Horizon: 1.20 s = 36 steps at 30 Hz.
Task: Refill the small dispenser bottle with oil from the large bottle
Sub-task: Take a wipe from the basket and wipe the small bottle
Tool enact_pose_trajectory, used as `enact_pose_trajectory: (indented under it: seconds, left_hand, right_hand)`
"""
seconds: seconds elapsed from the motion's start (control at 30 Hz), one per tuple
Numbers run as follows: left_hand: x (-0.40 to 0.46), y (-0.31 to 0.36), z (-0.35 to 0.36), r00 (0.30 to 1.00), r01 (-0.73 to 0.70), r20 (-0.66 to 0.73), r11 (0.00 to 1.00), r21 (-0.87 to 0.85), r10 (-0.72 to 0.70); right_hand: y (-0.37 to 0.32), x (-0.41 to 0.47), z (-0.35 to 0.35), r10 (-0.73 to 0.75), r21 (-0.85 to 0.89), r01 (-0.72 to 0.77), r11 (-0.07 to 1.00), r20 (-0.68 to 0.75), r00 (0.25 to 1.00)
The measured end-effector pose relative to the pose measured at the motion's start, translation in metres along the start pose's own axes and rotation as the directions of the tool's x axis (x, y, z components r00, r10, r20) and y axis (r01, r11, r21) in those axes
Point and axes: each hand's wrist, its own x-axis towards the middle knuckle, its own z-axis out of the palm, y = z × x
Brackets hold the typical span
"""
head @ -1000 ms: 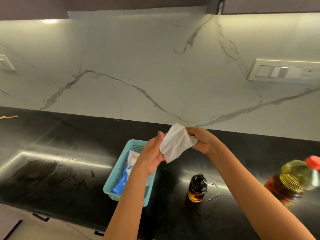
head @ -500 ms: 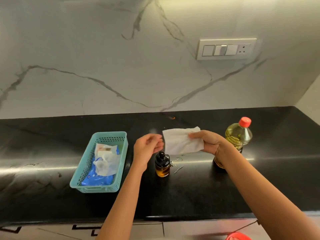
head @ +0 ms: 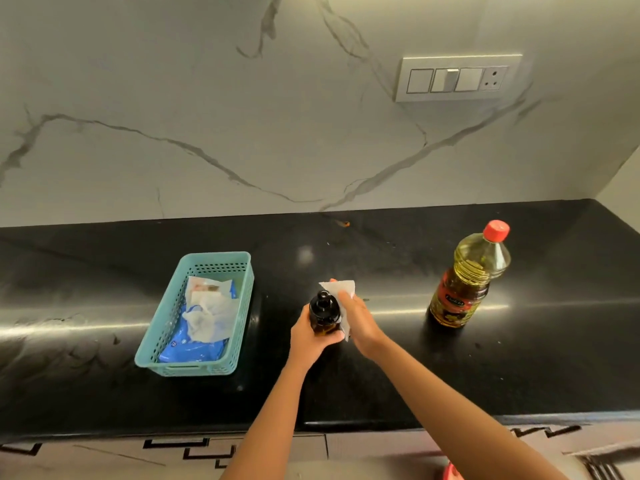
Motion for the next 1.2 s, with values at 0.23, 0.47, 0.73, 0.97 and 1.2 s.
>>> enact_pose_trajectory:
  seconds: [0.23, 0.47, 0.73, 0.97, 1.2]
  left_hand:
    - [-0.002, -0.006, 0.007, 0.977, -0.187, -0.123, 0.978, -0.095, 0.175]
    - [0.001, -0.009, 0.006, 0.975, -0.182, -0.138, 0.982, -0.045, 0.174]
    - [0.004, 0.032, 0.004, 0.981, -0.111, -0.164, 0.991, -0.071, 0.099]
    - [0.014, 0.103, -0.021, 0.985, -0.157, -0.103, 0.972, -0.174, 0.141]
    - [0.011, 0.152, -0.032, 0.962, -0.248, 0.084, 0.96, -0.133, 0.26]
  right_hand:
    - [0.041, -0.002, 0.021, -0.306, -0.431, 0.291, 0.854, 0.036, 0.951]
    - [0.061, -0.012, 0.028, -0.334, -0.389, 0.307, 0.868, -0.001, 0.943]
    - [0.012, -0.003, -0.007, -0.094, 0.099, 0.098, 0.99, -0.037, 0.995]
    - [-0.018, -0.03, -0.003, -0.257, -0.077, 0.254, 0.964, -0.025, 0.966]
    - [-0.08, -0.015, -0.017, -0.497, -0.061, 0.494, 0.867, -0.043, 0.867]
